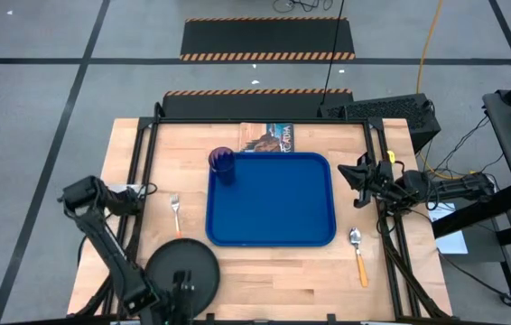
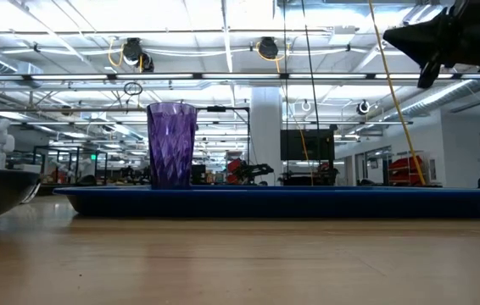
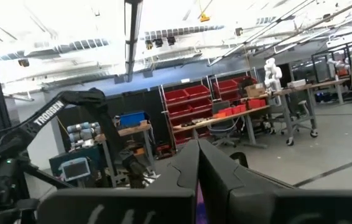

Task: Pick and place plate/cup/fork/spoon on tray
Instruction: Put the black plate on the blue serving tray to the bottom right of the purple glass

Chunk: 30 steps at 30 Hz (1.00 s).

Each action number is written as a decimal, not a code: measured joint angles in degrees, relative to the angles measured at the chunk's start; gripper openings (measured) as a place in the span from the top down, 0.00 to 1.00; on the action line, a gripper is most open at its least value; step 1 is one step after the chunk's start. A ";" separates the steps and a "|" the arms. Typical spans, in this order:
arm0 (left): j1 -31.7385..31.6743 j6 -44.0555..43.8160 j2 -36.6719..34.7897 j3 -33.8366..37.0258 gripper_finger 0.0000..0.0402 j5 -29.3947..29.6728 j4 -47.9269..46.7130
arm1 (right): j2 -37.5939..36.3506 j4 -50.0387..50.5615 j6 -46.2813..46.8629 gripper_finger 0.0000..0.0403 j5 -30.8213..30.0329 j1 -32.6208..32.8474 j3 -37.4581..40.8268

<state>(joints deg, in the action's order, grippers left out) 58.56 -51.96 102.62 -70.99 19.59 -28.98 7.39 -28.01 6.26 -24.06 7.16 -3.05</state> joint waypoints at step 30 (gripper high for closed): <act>2.96 -16.94 9.28 -0.03 0.42 -2.25 3.96 | 4.81 -2.14 1.97 1.00 0.09 0.00 -0.01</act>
<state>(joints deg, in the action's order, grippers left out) 61.52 -68.89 111.90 -71.02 17.34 -25.01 12.21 -30.15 8.23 -23.97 7.16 -3.06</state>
